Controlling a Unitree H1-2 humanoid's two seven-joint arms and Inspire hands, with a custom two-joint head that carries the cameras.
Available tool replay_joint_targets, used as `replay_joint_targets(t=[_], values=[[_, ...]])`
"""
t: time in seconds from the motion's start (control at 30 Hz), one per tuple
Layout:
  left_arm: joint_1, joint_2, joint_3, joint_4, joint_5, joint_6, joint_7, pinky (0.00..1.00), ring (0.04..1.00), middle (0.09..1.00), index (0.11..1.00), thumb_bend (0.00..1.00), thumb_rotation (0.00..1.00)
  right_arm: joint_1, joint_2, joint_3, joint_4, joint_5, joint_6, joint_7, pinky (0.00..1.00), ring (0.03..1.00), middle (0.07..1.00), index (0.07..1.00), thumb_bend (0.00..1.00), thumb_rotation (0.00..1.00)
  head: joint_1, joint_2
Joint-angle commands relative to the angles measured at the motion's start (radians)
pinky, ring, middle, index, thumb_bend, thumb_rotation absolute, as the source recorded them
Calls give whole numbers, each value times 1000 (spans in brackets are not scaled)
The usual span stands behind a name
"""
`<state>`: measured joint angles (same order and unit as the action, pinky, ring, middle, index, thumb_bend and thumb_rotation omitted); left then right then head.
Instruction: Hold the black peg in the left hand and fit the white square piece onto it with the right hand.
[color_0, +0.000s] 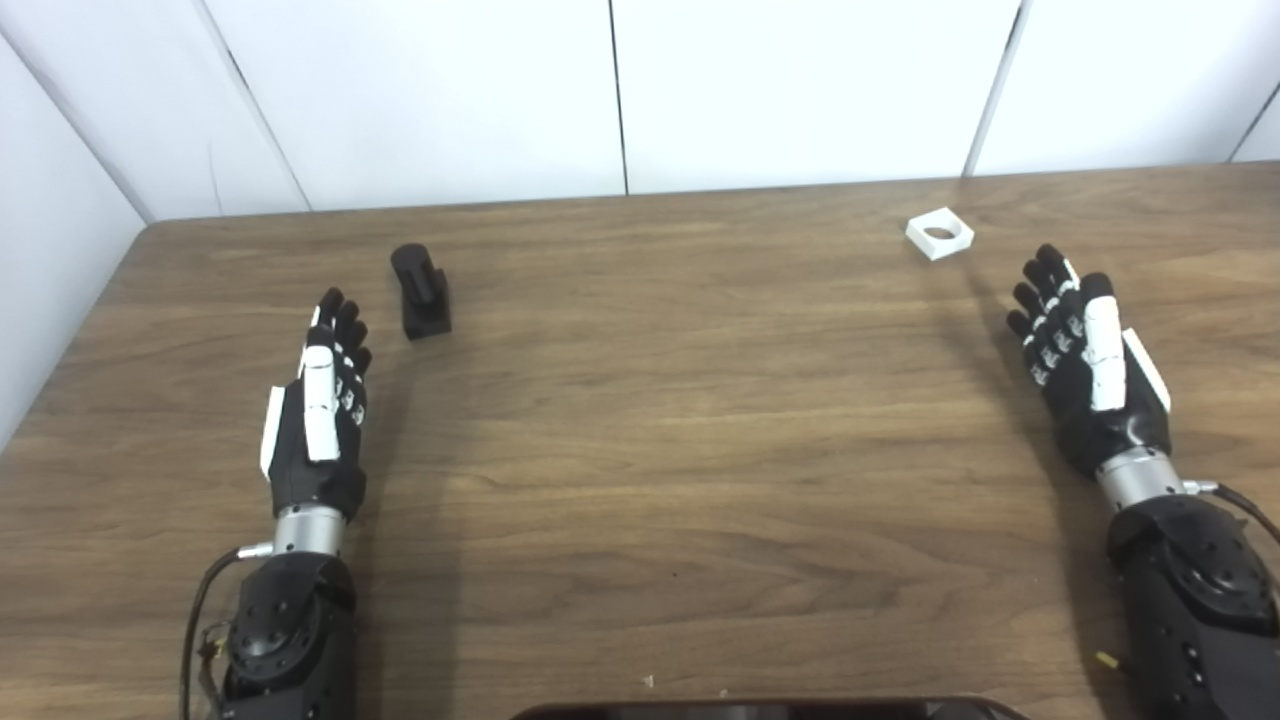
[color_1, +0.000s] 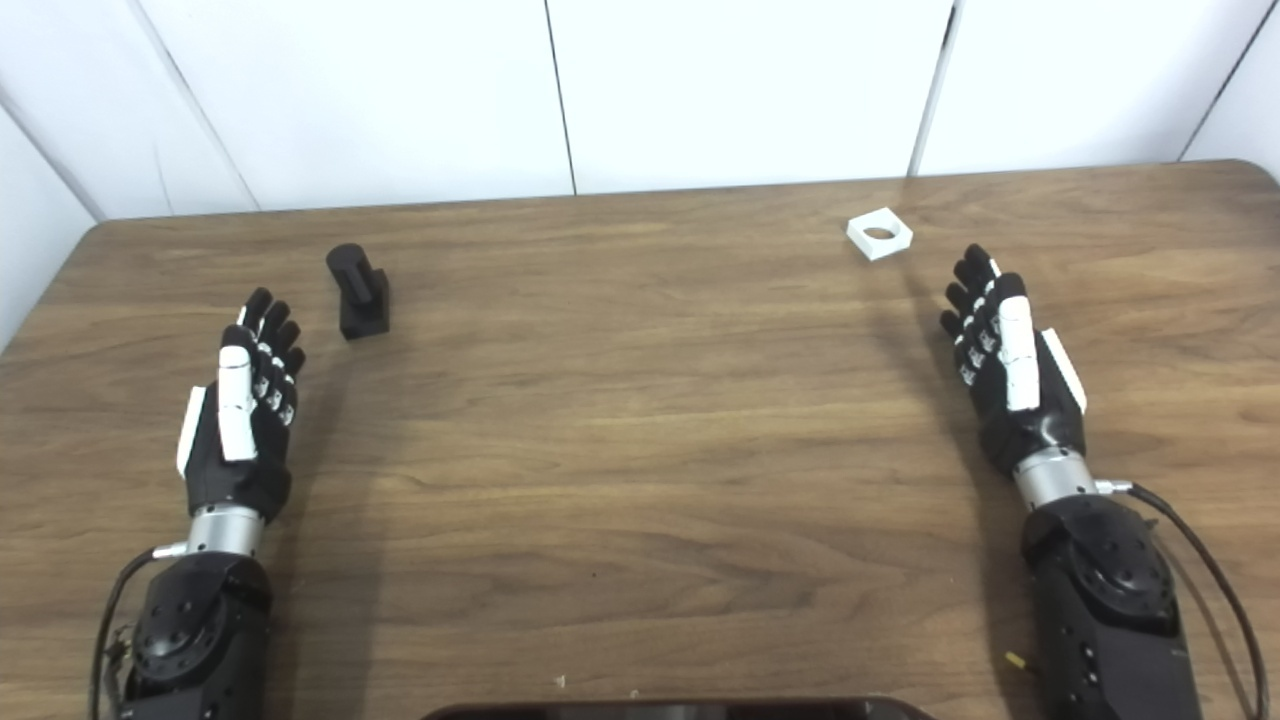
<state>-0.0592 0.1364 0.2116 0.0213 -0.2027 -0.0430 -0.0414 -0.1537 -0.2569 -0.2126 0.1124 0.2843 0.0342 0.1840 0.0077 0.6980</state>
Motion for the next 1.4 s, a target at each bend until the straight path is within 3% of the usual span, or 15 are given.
replay_joint_targets(t=[0.0,0.33,0.47,0.6,0.77,0.9,1.13,1.27,1.37], values=[[-22,13,3,-44,-4,-9,0,1000,1000,1000,1000,482,984,-5,8,0,-8,10,-21,3,1000,1000,1000,1000,498,1000,4,1],[-24,12,-6,-114,61,47,46,1000,1000,1000,1000,422,963,1,6,4,-10,8,-15,7,1000,1000,1000,1000,484,1000,13,2],[-32,14,-10,-158,89,113,67,1000,1000,1000,1000,497,896,1,9,7,-8,4,-14,5,1000,1000,1000,1000,497,1000,11,0],[-45,13,-15,-195,128,159,89,1000,1000,1000,1000,483,815,2,9,9,-1,1,-25,7,1000,1000,1000,1000,499,1000,13,-2],[-66,27,-47,-215,289,212,147,1000,1000,1000,999,530,793,6,11,7,-1,2,-24,6,1000,1000,1000,1000,499,1000,14,-3],[-90,33,-88,-239,466,322,193,1000,1000,1000,994,494,740,9,11,6,2,4,-26,6,1000,1000,1000,1000,514,1000,16,-4],[-141,24,-131,-216,680,480,251,998,1000,1000,926,599,452,9,13,6,10,0,-34,5,1000,1000,1000,1000,514,1000,21,-10],[-165,25,-158,-184,780,509,278,961,1000,993,876,698,319,7,13,8,16,-4,-37,5,1000,1000,1000,1000,523,1000,23,-14],[-186,19,-165,-150,876,512,280,938,1000,986,851,775,310,3,10,10,21,-3,-34,8,1000,1000,1000,1000,533,1000,24,-19]])
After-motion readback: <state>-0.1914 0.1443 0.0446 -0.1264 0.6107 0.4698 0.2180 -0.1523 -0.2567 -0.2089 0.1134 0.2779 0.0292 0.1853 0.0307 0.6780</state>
